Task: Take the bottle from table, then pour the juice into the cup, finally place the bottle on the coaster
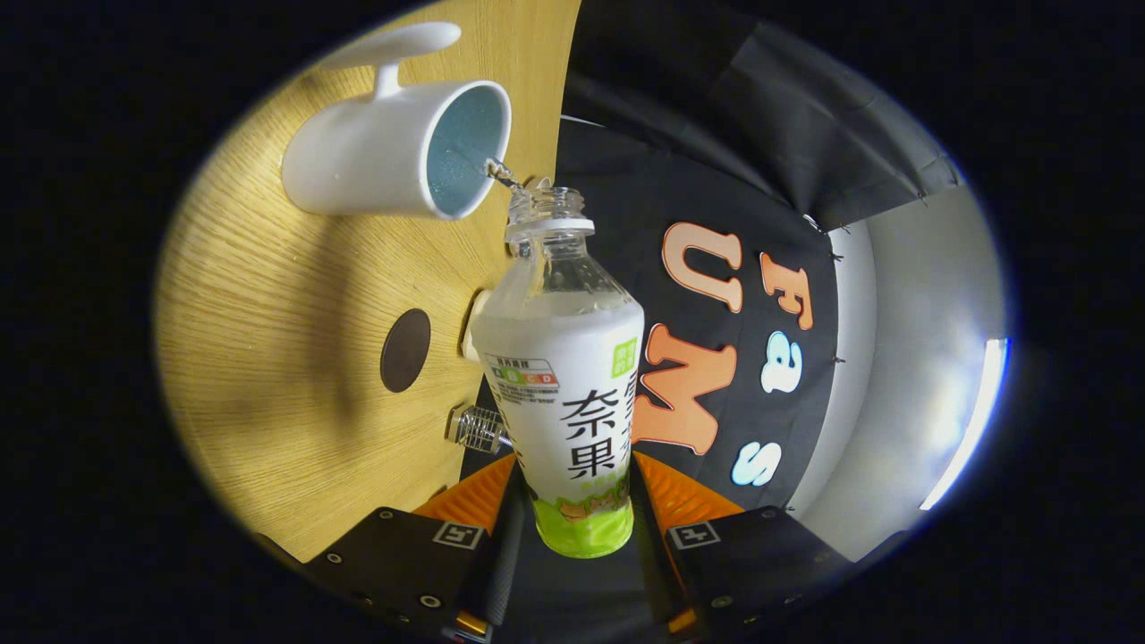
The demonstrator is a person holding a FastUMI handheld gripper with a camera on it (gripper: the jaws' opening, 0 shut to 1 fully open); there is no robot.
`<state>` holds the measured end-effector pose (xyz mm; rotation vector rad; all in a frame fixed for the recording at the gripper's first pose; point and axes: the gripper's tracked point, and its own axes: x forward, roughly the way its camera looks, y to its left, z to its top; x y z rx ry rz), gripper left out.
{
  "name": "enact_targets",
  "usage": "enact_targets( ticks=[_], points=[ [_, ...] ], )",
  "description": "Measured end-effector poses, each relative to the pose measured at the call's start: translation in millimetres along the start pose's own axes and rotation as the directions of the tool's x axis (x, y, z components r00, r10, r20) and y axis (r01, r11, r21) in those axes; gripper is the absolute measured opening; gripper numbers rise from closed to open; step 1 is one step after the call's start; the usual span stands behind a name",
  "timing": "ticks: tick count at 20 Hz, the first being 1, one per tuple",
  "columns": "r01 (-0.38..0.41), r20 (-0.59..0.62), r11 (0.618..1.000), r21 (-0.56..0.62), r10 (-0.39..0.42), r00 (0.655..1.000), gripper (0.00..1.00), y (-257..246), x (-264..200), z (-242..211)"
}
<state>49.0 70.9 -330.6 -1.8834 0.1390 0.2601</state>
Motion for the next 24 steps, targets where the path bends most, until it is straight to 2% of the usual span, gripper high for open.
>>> enact_targets(
  ticks=[24],
  points=[
    [0.076, 0.070, 0.979, -0.191, -0.064, 0.995, 0.60, -33.7, 16.5, 10.1]
  ],
)
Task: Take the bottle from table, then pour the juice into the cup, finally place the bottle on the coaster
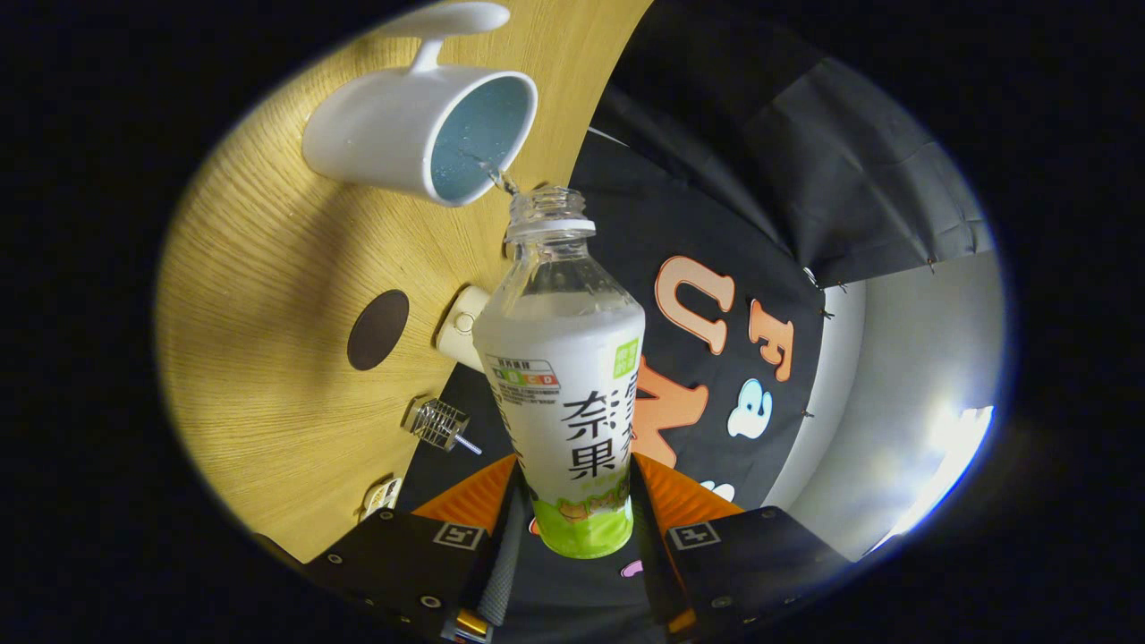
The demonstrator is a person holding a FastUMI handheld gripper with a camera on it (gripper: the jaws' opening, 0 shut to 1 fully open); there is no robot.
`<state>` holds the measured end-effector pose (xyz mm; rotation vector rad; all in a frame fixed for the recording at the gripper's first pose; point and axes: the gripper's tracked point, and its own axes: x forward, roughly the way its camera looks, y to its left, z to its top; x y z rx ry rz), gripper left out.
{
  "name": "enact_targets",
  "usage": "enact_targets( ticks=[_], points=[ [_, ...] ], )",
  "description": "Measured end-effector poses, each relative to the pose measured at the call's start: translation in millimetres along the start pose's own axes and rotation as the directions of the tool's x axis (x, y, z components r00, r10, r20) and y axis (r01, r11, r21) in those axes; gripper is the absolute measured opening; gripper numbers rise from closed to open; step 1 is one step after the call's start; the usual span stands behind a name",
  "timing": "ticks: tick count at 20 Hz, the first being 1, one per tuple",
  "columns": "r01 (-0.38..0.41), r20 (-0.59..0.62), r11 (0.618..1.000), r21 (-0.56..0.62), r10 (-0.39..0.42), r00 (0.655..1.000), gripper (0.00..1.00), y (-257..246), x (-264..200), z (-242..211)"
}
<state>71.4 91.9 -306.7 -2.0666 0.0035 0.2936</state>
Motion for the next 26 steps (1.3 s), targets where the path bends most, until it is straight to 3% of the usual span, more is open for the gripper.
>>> enact_targets(
  ticks=[26],
  points=[
    [0.089, 0.098, 0.982, -0.168, -0.073, 0.992, 0.60, -32.2, 11.1, 12.9]
  ],
)
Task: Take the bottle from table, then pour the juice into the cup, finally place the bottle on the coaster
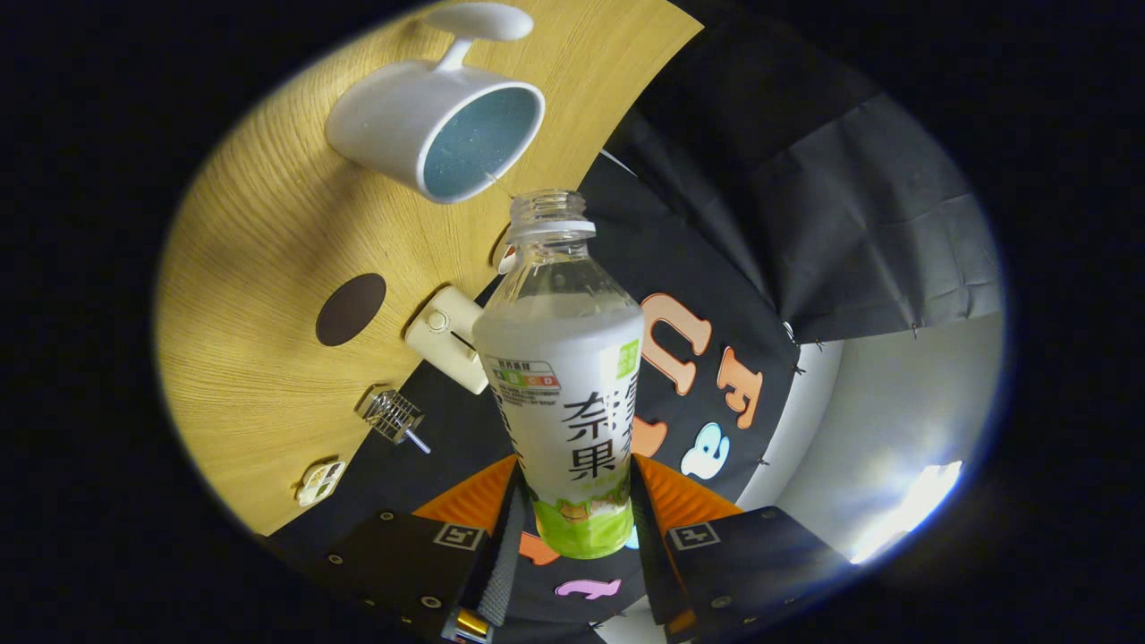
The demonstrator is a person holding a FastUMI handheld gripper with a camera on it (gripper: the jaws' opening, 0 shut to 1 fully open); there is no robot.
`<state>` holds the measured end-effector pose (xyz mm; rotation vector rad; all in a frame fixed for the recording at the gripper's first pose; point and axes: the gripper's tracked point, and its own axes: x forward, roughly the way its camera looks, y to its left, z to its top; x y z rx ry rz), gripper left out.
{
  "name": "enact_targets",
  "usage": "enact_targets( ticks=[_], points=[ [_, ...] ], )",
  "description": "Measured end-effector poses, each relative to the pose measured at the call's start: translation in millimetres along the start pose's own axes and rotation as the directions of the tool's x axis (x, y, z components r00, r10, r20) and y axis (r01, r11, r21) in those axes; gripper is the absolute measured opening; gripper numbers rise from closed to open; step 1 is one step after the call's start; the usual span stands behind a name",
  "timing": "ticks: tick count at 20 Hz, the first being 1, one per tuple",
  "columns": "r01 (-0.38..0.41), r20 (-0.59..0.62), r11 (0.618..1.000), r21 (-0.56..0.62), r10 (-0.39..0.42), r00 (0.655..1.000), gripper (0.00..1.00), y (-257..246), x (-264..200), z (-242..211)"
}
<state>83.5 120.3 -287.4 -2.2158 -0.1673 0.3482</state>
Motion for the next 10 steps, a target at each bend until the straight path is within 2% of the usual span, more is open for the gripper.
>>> enact_targets(
  ticks=[6, 10],
  points=[
    [0.001, 0.004, 1.000, 0.003, -0.001, 1.000, 0.60, -1.0, 3.3, 3.1],
    [-0.057, -0.006, 0.995, 0.085, 0.057, 0.998, 0.60, 18.1, 1.4, 5.7]
  ],
)
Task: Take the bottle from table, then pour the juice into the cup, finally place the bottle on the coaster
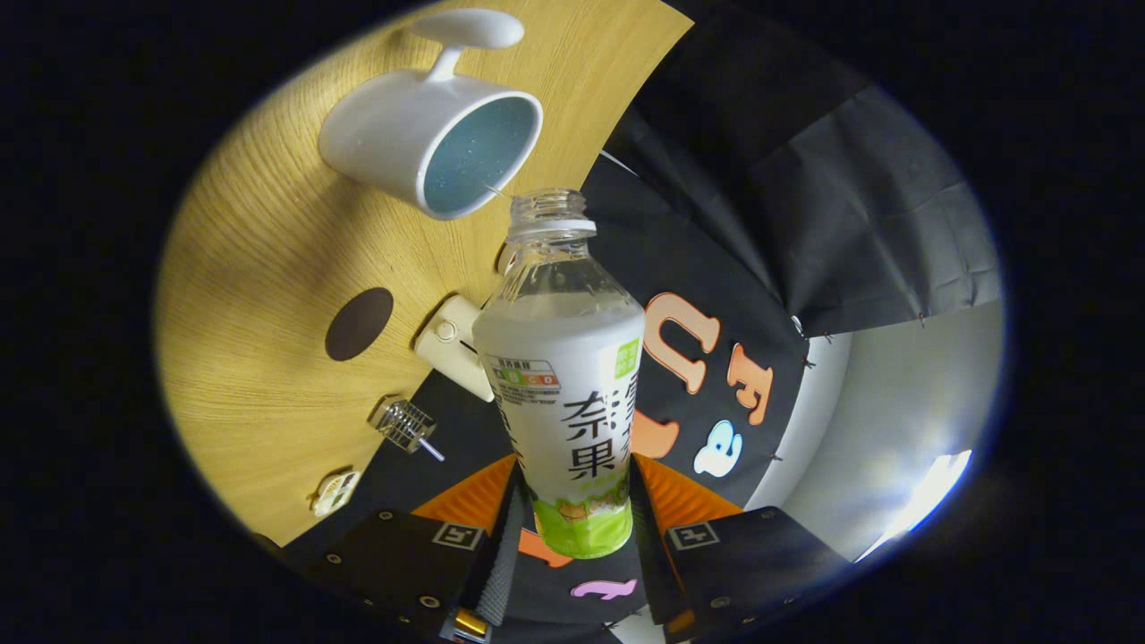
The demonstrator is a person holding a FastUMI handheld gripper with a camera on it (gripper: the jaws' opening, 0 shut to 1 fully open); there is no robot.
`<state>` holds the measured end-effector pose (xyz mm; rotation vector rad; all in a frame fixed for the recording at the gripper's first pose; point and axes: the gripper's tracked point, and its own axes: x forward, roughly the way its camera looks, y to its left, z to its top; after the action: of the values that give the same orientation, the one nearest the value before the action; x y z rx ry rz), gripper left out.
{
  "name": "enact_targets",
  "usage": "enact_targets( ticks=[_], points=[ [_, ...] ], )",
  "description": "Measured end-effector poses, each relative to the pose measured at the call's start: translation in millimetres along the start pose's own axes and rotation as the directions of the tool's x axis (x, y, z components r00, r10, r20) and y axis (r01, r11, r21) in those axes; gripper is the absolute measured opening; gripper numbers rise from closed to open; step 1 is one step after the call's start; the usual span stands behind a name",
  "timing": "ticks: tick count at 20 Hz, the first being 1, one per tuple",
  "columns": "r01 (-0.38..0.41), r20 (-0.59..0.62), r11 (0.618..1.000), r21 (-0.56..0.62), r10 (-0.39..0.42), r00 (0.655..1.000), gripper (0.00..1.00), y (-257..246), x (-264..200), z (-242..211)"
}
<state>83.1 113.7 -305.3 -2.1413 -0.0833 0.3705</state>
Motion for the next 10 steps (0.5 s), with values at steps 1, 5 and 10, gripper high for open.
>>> enact_targets(
  ticks=[1, 5, 10],
  points=[
    [-0.028, -0.007, 0.999, 0.041, 0.028, 1.000, 0.60, 7.1, -0.9, 0.0],
    [-0.122, -0.043, 0.958, 0.260, 0.138, 0.990, 0.60, 40.8, -6.3, 0.4],
    [-0.217, -0.032, 0.804, 0.553, 0.281, 0.959, 0.61, 89.7, -9.1, 15.6]
  ],
)
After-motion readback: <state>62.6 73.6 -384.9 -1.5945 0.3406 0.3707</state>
